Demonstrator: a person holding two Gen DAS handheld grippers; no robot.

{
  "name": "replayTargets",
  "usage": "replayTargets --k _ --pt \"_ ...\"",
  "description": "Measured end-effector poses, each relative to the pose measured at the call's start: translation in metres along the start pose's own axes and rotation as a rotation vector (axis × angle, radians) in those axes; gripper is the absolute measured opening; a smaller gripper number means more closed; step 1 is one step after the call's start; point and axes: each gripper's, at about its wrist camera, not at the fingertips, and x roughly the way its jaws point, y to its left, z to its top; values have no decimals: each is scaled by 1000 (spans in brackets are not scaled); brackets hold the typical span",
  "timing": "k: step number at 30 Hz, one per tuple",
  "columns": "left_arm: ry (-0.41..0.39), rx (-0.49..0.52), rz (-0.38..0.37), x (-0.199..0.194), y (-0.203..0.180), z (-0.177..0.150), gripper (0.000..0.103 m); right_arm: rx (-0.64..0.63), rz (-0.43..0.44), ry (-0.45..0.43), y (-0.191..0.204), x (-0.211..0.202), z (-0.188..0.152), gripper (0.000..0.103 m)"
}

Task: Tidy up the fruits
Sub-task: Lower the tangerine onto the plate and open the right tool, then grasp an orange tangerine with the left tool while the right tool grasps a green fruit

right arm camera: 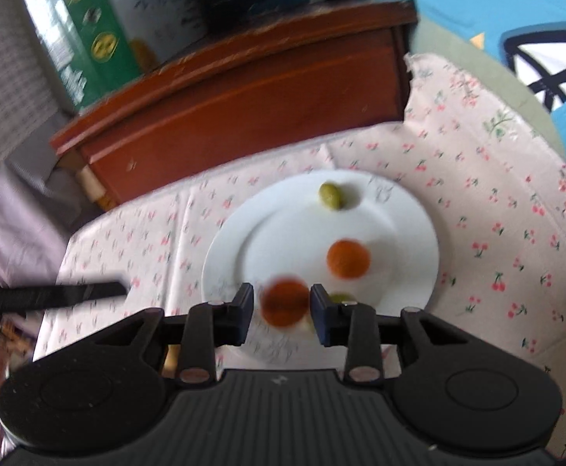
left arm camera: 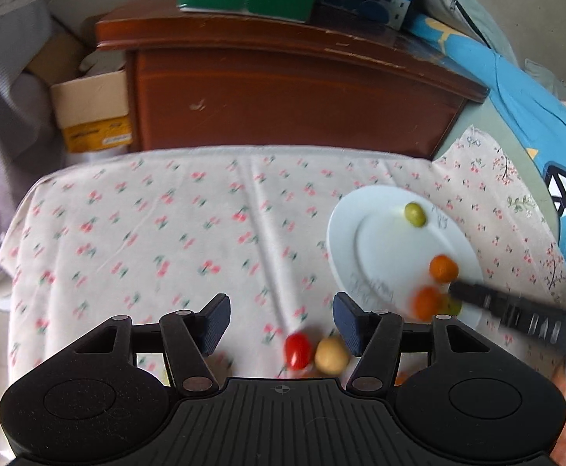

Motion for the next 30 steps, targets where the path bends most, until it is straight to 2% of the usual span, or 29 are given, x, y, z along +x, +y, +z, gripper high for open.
replayTargets --k 6,13,18,23,30 --pt "-18 -28 17 -25 17 -18 58 11 12 -23 0 -12 9 34" --pt "-26 -62 83 -39 38 -34 60 -18 50 -11 5 -29 2 35" --pt "-21 -51 119 -40 45 -46 59 -30 61 9 6 -46 -11 35" --pt "-3 -77 106 -33 48 -58 59 -28 68 42 1 -59 -32 37" --pt "6 -71 128 -24 45 -70 59 -71 36 119 -1 -56 -65 38"
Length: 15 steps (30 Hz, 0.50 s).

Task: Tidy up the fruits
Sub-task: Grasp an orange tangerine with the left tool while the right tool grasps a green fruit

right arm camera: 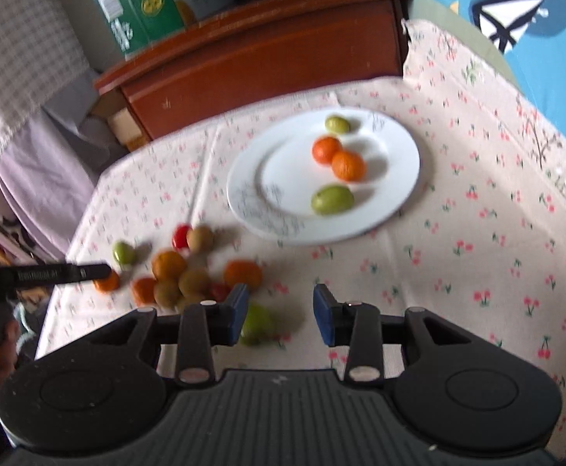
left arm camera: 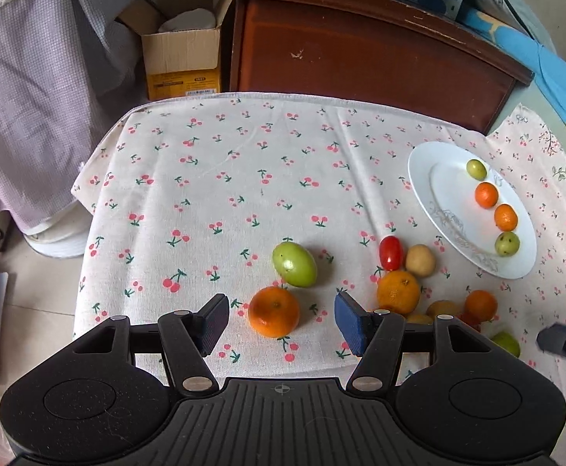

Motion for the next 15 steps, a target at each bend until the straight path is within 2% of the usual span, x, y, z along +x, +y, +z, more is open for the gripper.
replayTargets --k 10,15 --pt "0 -16 8 14 6 -3 56 -75 -6 62 16 19 -9 38" --pt "2 20 17 20 3 -5 55 -104 -4 88 23 29 -13 39"
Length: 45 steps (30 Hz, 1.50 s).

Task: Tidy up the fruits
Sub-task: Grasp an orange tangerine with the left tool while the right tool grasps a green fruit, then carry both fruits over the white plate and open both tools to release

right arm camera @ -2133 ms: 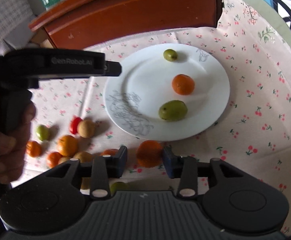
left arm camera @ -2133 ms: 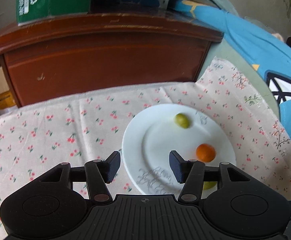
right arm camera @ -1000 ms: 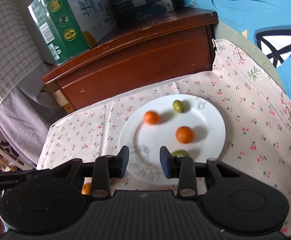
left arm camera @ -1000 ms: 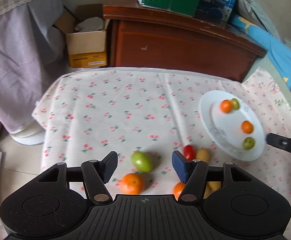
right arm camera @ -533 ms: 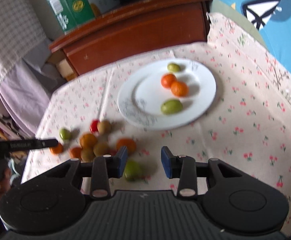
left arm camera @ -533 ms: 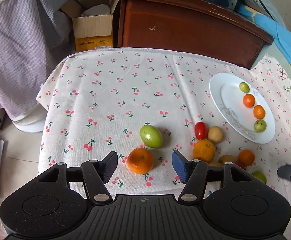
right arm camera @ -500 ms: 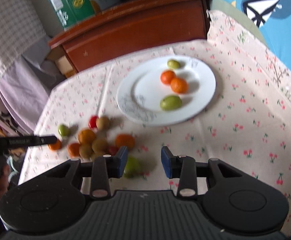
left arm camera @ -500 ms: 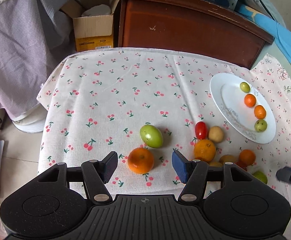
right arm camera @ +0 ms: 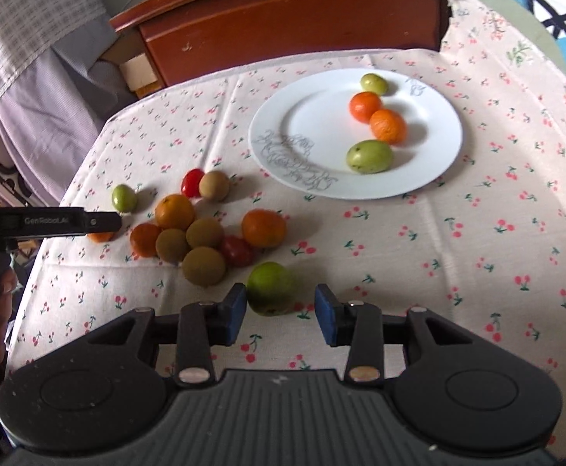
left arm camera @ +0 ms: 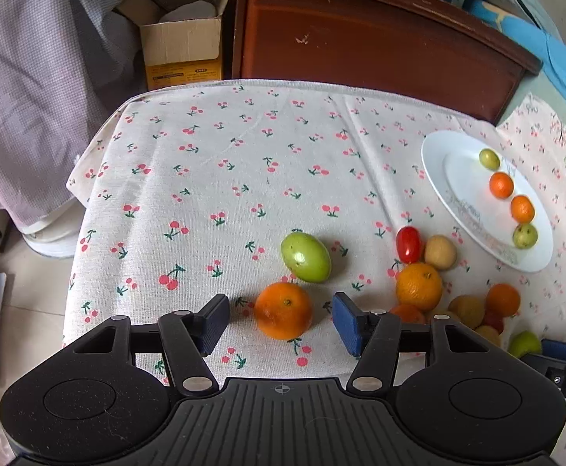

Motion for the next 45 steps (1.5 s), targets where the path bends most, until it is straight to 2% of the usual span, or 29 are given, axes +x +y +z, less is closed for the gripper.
replayTargets --k 4,6,8,10,18,24,35,45 --pt "-20 44 15 2 -3 -1 55 -31 -17 16 7 7 -2 40" --pt "-27 60 24 3 -5 -1 50 -37 -12 14 8 8 -2 41" --pt "-32 85 28 3 -9 -2 36 -37 -11 11 9 9 -1 38" --pt "-33 109 25 3 -12 -3 29 -33 -12 7 10 10 -1 31" --pt "-34 110 -10 -4 -20 -7 29 -13 -21 -4 9 8 1 29" --pt "-78 111 -45 -19 -28 -3 29 -3 13 -41 10 1 7 29" --pt "-121 182 -123 -34 -61 -6 29 15 37 -78 12 -6 15 29" --pt "-207 205 -172 -51 -81 12 29 63 40 -145 5 -22 39 29"
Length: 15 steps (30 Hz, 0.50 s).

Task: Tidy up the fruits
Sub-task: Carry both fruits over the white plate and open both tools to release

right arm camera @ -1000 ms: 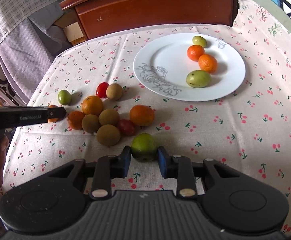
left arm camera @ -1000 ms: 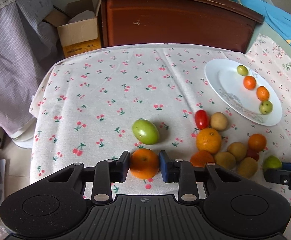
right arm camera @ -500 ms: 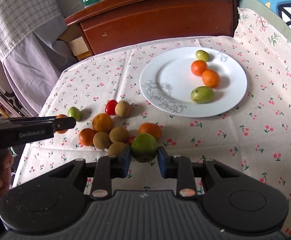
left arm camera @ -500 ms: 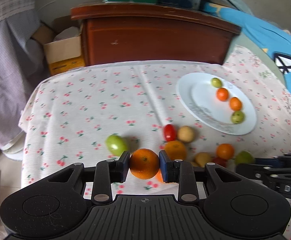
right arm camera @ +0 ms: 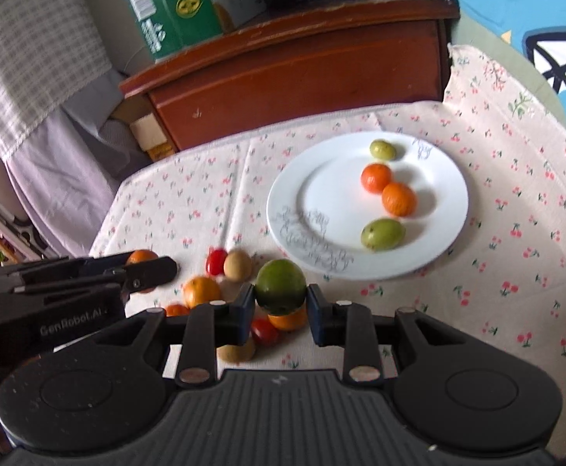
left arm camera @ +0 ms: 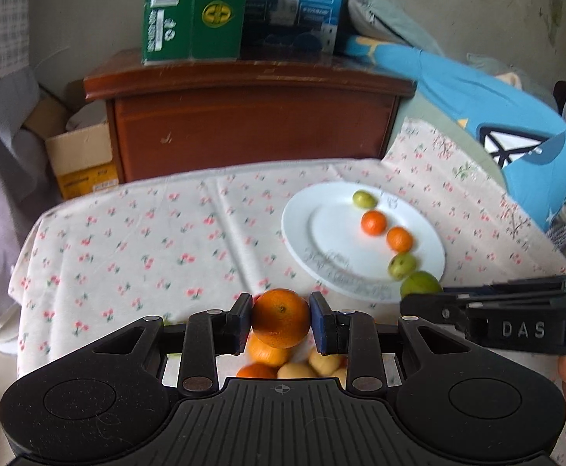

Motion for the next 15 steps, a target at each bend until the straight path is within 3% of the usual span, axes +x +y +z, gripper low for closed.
replayTargets --k 9,15 --pt "-48 44 -33 10 -20 30 29 -19 5 -76 -8 -9 34 28" --pt "2 0 -71 34 -21 36 29 0 -12 -50 -24 6 44 28"
